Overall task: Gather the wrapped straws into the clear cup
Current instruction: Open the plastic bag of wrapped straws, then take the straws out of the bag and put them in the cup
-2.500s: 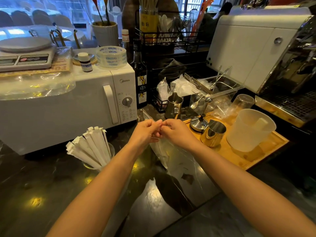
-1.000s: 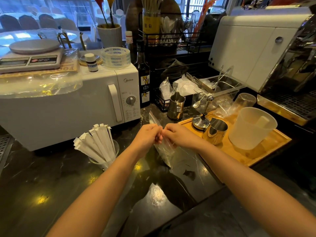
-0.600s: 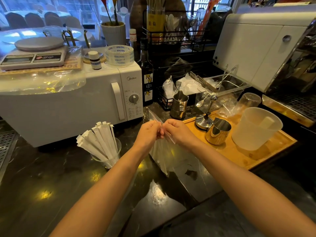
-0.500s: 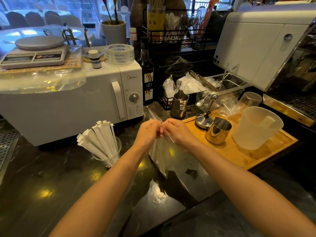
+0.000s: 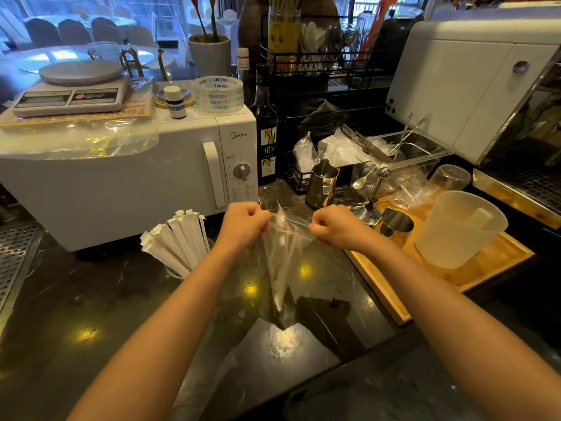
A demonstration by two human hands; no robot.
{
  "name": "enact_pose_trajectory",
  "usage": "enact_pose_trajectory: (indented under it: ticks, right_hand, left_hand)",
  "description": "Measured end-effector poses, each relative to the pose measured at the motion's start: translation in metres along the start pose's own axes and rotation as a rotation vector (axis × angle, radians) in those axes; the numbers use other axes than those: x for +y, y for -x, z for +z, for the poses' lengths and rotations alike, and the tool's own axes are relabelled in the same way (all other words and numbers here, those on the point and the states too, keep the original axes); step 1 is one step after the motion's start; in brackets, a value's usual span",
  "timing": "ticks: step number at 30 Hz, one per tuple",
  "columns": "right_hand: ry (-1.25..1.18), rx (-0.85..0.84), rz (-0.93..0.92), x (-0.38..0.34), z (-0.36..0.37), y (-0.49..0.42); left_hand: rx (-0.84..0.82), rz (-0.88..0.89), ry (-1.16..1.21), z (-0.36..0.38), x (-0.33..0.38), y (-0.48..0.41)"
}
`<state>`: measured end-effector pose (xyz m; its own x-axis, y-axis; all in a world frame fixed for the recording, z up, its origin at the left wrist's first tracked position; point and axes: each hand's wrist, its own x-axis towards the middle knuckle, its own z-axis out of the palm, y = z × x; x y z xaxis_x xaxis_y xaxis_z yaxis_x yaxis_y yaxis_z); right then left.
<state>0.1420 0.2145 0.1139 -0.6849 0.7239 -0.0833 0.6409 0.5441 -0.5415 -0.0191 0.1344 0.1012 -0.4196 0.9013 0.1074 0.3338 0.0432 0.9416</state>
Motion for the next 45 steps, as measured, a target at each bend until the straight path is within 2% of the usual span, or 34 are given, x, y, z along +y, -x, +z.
enact_pose_trajectory:
  ticks: [3,7,11,14,17,20,23,25,28,32,35,38,41,45]
  right_hand:
    - [0.124,-0.132,0.052,0.002,-0.007,0.005]
    - [0.117,-0.204,0.210,0.005,-0.004,0.007]
    - [-0.121,-0.179,0.351,0.010,-0.005,0.009]
    - [-0.284,-0.198,0.392,0.013,-0.007,0.017]
    - [-0.352,-0.315,0.420,0.017,-0.003,0.023]
    - [-0.664,-0.408,0.430,0.024,-0.001,0.026]
    - [-1.163,-0.467,0.411,0.035,0.002,0.027]
    - [-1.437,-0.567,0.326,0.043,0.010,0.025]
    - [-1.660,-0.699,0.233,0.053,0.025,0.022]
    - [-1.691,-0.750,0.259,0.053,0.041,0.015]
    - [-1.649,-0.809,0.206,0.037,0.047,0.010]
    - [-1.661,-0.777,0.184,0.018,0.053,0.004]
    - [-1.715,-0.781,0.160,0.001,0.062,0.001]
    - [-1.823,-0.770,0.248,-0.015,0.076,-0.010]
  left_hand:
    - [0.037,0.012,-0.040,-0.004,0.001,-0.003]
    - [0.055,0.054,-0.118,-0.002,0.006,-0.002]
    - [0.124,0.064,-0.145,-0.001,0.010,-0.002]
    - [0.156,0.101,-0.191,0.004,0.016,-0.001]
    - [0.047,0.169,-0.263,0.007,0.028,0.001]
    - [-0.160,0.211,-0.307,0.006,0.042,0.003]
    - [-0.257,0.284,-0.380,0.002,0.055,0.005]
    - [-0.315,0.306,-0.428,0.001,0.063,0.006]
    - [-0.388,0.326,-0.475,-0.002,0.075,0.008]
    - [-0.455,0.398,-0.523,-0.007,0.089,0.014]
    - [-0.539,0.437,-0.571,-0.006,0.096,0.022]
    - [-0.595,0.460,-0.586,-0.007,0.098,0.030]
    - [-0.604,0.451,-0.575,-0.012,0.098,0.037]
    - [-0.583,0.402,-0.508,-0.028,0.094,0.044]
